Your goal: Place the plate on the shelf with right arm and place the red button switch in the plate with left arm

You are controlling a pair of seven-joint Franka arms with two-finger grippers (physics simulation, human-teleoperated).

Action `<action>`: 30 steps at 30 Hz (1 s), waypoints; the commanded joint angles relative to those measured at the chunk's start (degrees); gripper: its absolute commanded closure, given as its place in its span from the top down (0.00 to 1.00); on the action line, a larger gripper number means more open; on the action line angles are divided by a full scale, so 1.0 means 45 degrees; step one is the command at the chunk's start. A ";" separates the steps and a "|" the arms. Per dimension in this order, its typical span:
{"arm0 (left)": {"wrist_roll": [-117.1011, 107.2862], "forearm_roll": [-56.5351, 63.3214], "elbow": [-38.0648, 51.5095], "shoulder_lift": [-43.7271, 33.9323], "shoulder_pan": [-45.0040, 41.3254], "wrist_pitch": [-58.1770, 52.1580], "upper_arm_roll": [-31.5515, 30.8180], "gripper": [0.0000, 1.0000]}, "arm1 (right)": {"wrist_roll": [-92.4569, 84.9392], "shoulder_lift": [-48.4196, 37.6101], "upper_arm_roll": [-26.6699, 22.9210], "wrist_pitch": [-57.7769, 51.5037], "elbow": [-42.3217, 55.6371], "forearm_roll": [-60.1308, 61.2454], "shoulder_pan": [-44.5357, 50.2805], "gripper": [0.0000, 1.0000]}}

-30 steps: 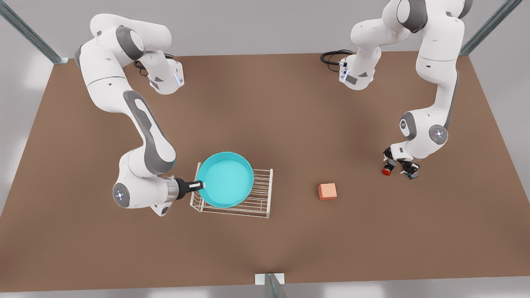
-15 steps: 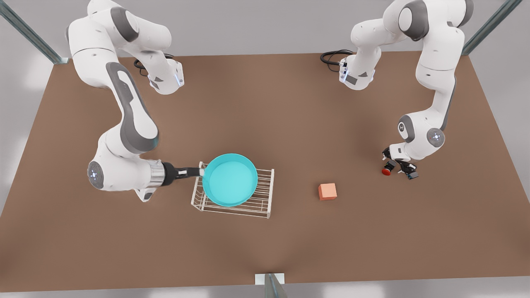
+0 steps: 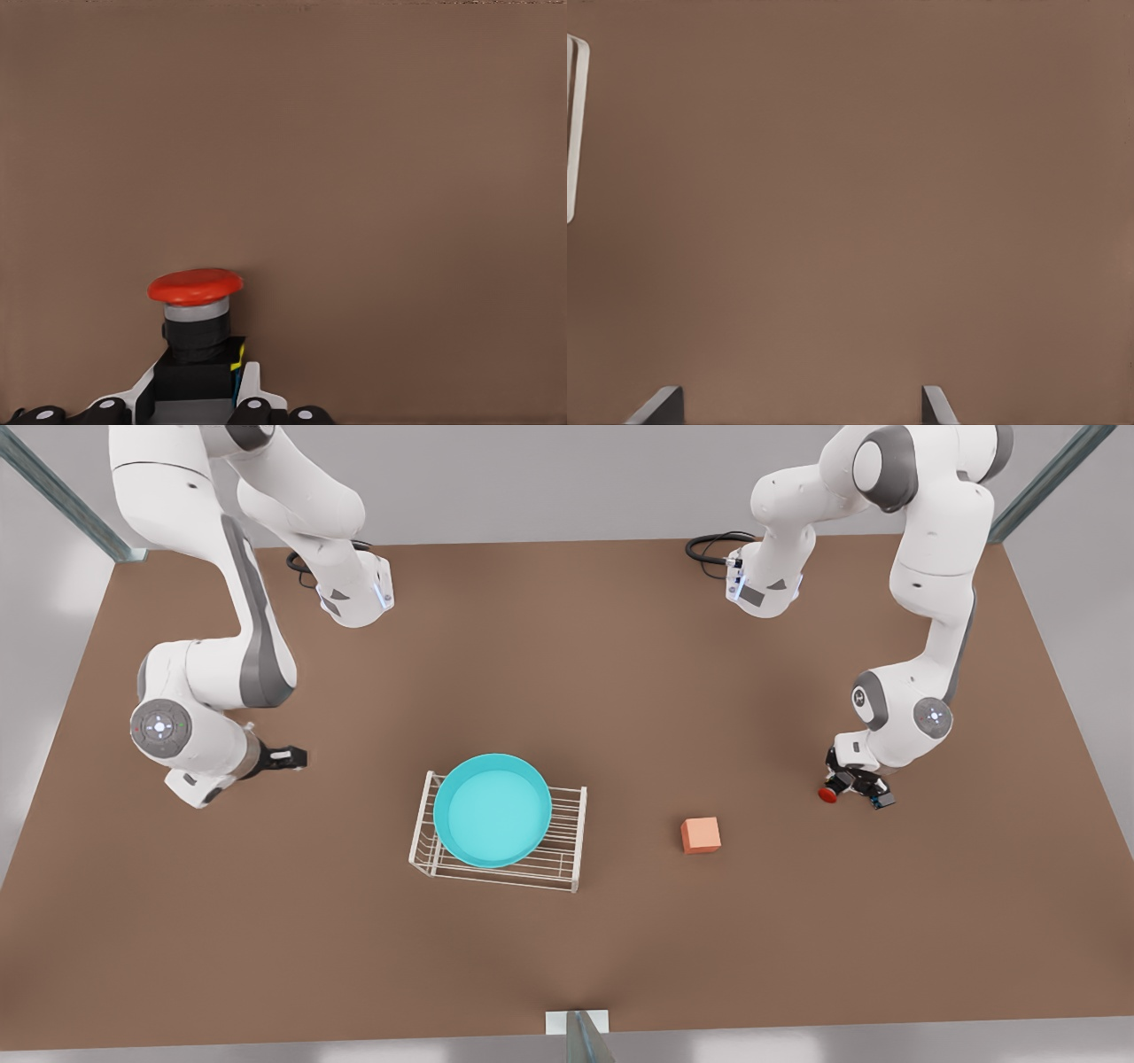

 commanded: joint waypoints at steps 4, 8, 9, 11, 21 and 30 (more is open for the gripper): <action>-0.0520 -0.0006 0.0187 -0.0711 -0.0092 -0.1206 -0.0112 0.52 | -0.1175 0.0392 -0.0013 0.1236 0.0077 -0.0880 -0.0467 1.00; -0.1809 -0.0084 0.0519 -0.1004 -0.0111 -0.1323 -0.0815 0.52 | -0.1175 0.0470 -0.0013 0.1236 0.0116 -0.0861 -0.0467 1.00; -0.2375 -0.0143 0.0655 -0.1024 -0.0111 -0.1323 -0.0991 0.52 | -0.1175 0.0470 -0.0013 0.1236 0.0136 -0.0861 -0.0467 1.00; -0.2962 -0.0143 0.0890 -0.0985 -0.0111 -0.1323 -0.1284 0.47 | -0.1175 0.0470 -0.0013 0.1236 0.0136 -0.0861 -0.0467 1.00; -0.9991 0.0832 0.5870 -0.0829 -0.2337 -0.6772 -0.2788 0.43 | -0.1214 0.0431 -0.0033 0.1197 0.0214 -0.0841 -0.0467 1.00; -1.8840 0.1615 1.0557 0.0342 -0.7064 -1.0268 -0.2808 0.43 | -0.1136 0.0451 -0.0033 0.1197 0.0233 -0.0802 -0.0467 1.00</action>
